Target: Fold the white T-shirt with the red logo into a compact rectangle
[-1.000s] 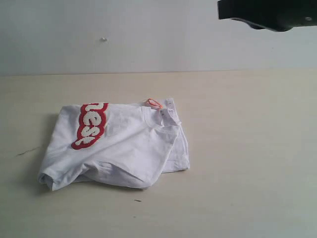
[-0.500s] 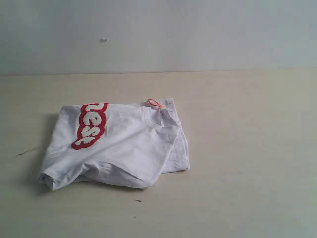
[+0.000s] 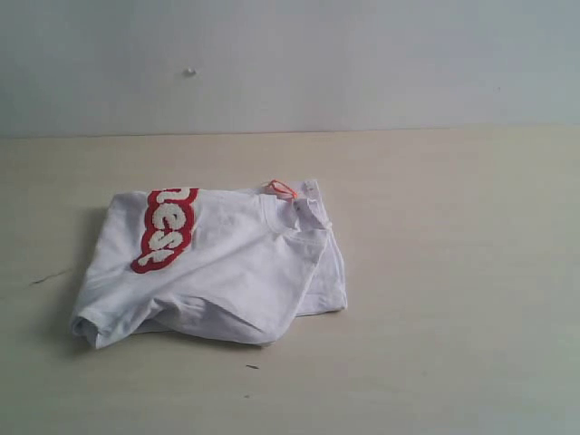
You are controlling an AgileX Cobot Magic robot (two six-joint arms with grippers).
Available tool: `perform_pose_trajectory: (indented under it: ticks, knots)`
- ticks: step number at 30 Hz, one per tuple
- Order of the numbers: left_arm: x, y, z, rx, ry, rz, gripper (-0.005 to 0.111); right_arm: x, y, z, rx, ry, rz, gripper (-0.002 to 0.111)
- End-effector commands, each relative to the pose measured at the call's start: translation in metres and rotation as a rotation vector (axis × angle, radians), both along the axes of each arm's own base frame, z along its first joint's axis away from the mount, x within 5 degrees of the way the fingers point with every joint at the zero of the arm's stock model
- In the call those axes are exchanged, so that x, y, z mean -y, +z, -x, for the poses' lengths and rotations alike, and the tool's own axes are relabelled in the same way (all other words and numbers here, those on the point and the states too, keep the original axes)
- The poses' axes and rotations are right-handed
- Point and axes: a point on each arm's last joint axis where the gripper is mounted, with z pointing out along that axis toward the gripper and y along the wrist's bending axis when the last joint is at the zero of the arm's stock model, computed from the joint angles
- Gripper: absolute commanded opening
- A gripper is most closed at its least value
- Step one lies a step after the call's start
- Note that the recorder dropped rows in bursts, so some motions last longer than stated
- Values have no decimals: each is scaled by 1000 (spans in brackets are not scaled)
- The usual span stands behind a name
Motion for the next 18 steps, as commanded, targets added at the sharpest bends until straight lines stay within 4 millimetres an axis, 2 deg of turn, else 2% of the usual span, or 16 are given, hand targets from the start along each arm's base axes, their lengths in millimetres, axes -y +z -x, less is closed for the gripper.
perform_pose_trajectory:
  ticks: [1, 6, 18]
  knots:
    - [0, -2, 0, -10, -6, 2, 0, 3, -5, 14, 22, 8, -8, 0]
    - [0, -2, 0, -10, -6, 2, 0, 4, -5, 21, 44, 11, -24, 0]
    - [0, -5, -4, -7, 27, -34, 0, 4, -5, 21, 44, 11, -24, 0]
